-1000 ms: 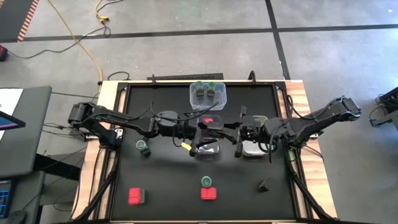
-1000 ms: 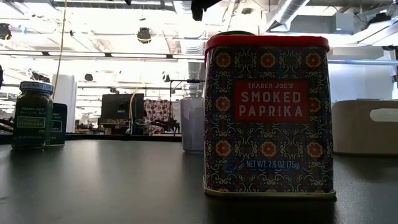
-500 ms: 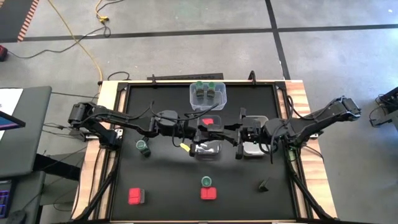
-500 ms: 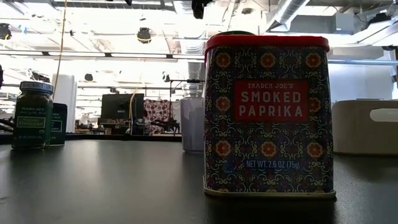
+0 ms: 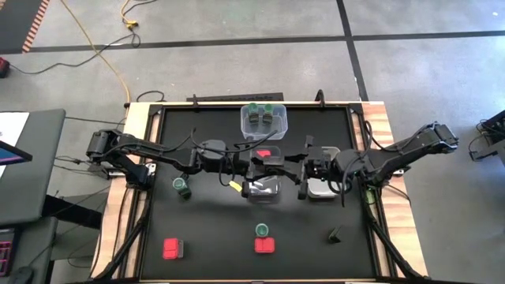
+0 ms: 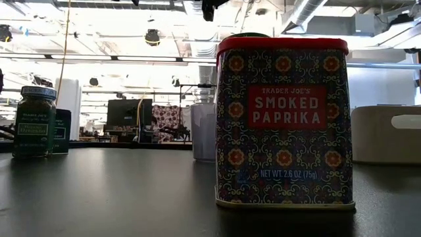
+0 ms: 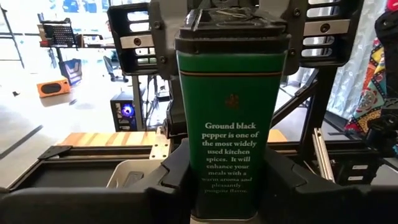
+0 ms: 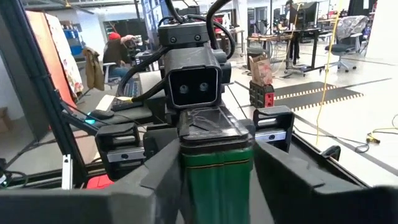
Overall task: Sort spices by type
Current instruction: Put the black seasoning can into the gray bin
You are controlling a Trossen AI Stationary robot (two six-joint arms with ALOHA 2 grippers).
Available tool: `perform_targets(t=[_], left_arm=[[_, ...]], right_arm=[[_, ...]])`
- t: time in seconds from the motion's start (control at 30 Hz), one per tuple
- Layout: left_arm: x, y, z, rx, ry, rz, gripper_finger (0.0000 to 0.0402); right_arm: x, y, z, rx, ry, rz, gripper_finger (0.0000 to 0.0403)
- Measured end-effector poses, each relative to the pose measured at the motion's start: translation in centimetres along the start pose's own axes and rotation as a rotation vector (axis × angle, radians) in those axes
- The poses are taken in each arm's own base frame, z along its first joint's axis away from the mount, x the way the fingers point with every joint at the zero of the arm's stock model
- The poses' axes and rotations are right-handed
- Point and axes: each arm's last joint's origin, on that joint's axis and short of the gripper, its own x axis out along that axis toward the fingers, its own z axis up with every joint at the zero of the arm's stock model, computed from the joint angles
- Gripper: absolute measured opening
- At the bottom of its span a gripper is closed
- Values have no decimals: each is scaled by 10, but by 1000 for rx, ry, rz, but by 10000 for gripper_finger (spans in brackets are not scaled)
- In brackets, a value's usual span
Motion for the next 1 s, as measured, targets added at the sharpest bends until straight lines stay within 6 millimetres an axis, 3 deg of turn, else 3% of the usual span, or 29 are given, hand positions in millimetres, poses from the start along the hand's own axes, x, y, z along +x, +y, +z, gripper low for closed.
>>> perform_targets(t=[0.27, 0.4, 0.67, 0.77, 1.0], left_arm=[[0, 0, 0, 5, 3, -7, 115], [-2, 2, -2, 20, 41, 2, 115], [-13, 14, 6, -44, 95, 42, 115], [-19, 13, 9, -9, 130, 42, 115], [-32, 14, 10, 28, 228, 41, 116]], right_arm=[[0, 0, 0, -50, -2, -4, 283], [-8, -3, 9, -77, -31, 1, 308], [-41, 4, 31, 100, -104, 107, 315], [-47, 6, 34, 53, -118, 127, 315], [-30, 1, 35, -67, -84, -14, 300]])
